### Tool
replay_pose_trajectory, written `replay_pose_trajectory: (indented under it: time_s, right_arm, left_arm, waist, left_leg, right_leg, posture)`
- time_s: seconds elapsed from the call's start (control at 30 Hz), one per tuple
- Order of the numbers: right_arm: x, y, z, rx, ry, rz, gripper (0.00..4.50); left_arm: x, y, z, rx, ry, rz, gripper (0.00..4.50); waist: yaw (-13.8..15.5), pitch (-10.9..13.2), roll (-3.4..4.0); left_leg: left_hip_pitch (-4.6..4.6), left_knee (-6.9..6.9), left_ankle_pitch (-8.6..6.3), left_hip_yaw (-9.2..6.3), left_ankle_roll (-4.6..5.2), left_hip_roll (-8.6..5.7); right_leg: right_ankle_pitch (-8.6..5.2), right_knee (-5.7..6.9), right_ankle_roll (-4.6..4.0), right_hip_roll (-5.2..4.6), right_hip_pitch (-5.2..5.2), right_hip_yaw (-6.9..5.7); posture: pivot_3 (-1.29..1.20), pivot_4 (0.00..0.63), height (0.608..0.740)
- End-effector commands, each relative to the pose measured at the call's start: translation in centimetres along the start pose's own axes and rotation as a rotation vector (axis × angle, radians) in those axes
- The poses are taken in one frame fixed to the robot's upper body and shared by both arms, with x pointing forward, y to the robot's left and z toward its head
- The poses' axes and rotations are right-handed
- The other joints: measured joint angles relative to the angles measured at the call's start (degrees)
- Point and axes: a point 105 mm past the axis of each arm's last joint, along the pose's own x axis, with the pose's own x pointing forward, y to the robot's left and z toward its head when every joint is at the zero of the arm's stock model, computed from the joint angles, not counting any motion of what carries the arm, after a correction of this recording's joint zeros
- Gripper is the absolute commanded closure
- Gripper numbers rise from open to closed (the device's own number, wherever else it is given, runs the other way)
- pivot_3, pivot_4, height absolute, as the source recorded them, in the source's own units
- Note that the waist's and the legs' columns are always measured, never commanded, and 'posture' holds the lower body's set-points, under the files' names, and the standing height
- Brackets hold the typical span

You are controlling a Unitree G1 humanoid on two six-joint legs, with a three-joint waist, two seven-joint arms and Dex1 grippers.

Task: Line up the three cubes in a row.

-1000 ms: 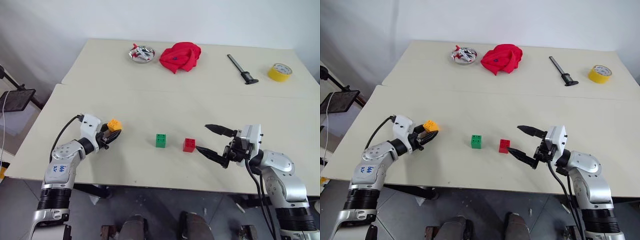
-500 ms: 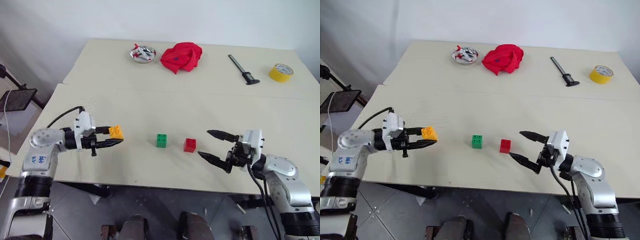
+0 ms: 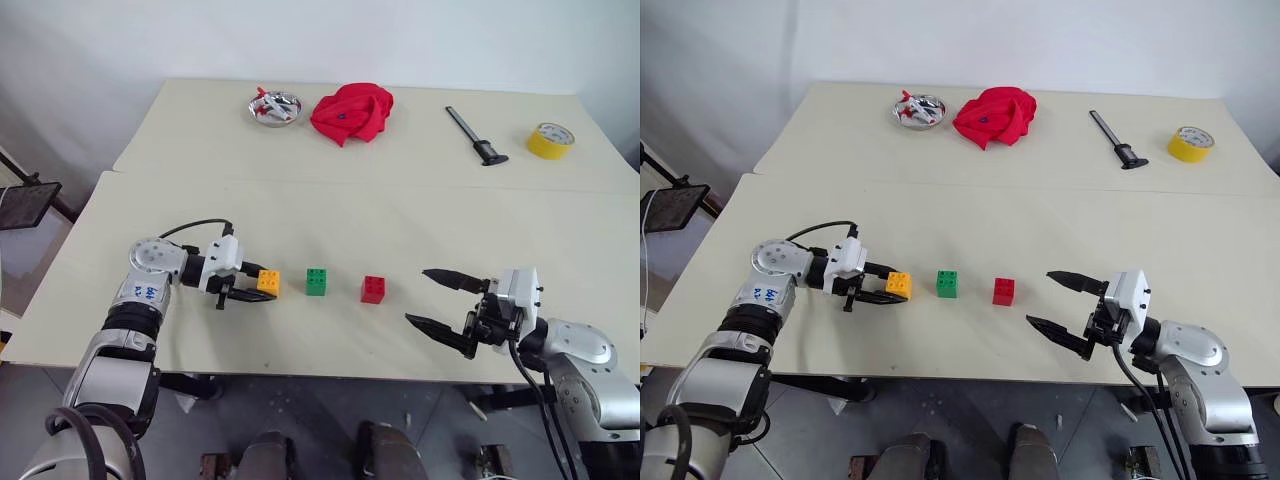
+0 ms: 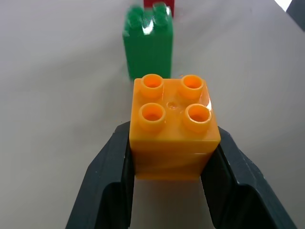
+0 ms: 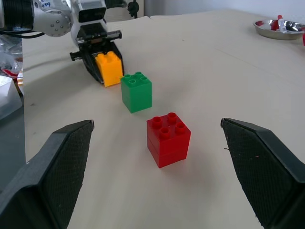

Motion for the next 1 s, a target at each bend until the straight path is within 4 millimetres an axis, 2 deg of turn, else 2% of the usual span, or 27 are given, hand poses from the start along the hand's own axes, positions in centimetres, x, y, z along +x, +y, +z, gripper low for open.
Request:
replay_pose_trajectory:
  time_s: [0.03, 0.23, 0.3, 0.4, 0.57, 0.67, 0.83, 1.0]
  right_arm:
    - [-0.3, 0.0, 1.2, -0.032, -0.024, -0.01, 0.0]
    - [-0.3, 0.1, 0.8, -0.021, -0.007, 0.009, 0.0]
    - [-0.3, 0.2, 0.7, -0.012, 0.001, 0.024, 0.0]
    - [-0.3, 0.2, 0.7, -0.005, 0.002, 0.038, 0.0]
    - [-0.1, 0.2, 0.9, -0.004, -0.001, 0.076, 0.0]
    - [0.3, 0.3, 1.6, -0.002, -0.018, 0.142, 0.0]
    - [0.7, -0.1, 3.2, -0.062, 0.026, 0.268, 0.0]
    - [0.6, -1.3, 3.5, -0.113, 0.116, 0.316, 0.0]
  left_arm:
    - [-0.7, 0.6, 0.2, 0.019, 0.024, 0.019, 2.99]
    - [-1.4, 1.1, -0.1, 0.0, 0.035, 0.055, 2.99]
    - [-1.4, 1.1, -0.1, -0.014, 0.031, 0.058, 2.27]
    - [-1.4, 1.1, -0.1, -0.008, 0.028, 0.056, 1.42]
    - [-3.6, 1.3, 0.3, -0.005, 0.0, 0.134, 0.02]
    - [-6.6, 0.1, 0.5, -0.031, -0.017, 0.156, 0.02]
    - [-10.8, -1.3, 1.6, 0.018, 0.016, 0.327, 0.02]
    - [-13.3, -2.4, 2.6, -0.018, 0.018, 0.436, 0.02]
  waist:
    - [0.1, 0.0, 0.0]
    - [0.1, 0.0, 0.0]
    - [0.1, 0.0, 0.0]
    - [0.2, 0.0, 0.0]
    - [0.2, 0.0, 0.0]
    - [-0.7, 0.0, 0.0]
    - [-0.7, 0.0, 0.02]
    - [0.3, 0.0, 0.01]
  left_leg:
    - [0.0, 0.03, 0.0, 0.0, 0.01, 0.0]
    - [0.01, 0.03, -0.01, -0.01, 0.02, 0.0]
    - [0.01, 0.03, -0.01, -0.01, 0.02, 0.0]
    - [0.01, 0.03, -0.01, -0.02, 0.02, 0.0]
    - [0.01, 0.03, -0.01, -0.02, 0.02, 0.0]
    - [0.03, -0.02, -0.01, -0.03, 0.01, 0.03]
    - [0.06, -0.01, -0.01, -0.11, 0.0, 0.06]
    - [0.01, 0.07, -0.02, -0.23, 0.01, 0.05]
  right_leg:
    - [0.0, 0.0, 0.0, 0.0, 0.0, 0.01]
    - [0.0, 0.02, 0.0, 0.0, 0.01, 0.02]
    - [0.0, 0.02, 0.0, 0.0, 0.01, 0.02]
    - [0.0, 0.02, 0.0, 0.0, 0.01, 0.0]
    - [0.0, 0.02, 0.0, 0.0, 0.01, 0.01]
    - [0.0, 0.03, 0.0, 0.0, -0.01, 0.01]
    - [0.0, 0.14, 0.0, -0.03, -0.03, 0.02]
    - [0.0, 0.15, 0.0, -0.08, 0.0, -0.01]
  posture:
    - [0.0, 0.15, 0.74]
    - [0.0, 0.15, 0.74]
    - [0.0, 0.15, 0.74]
    - [0.0, 0.15, 0.74]
    - [0.0, 0.15, 0.74]
    - [0.0, 0.15, 0.74]
    - [0.0, 0.15, 0.74]
    - [0.0, 0.15, 0.74]
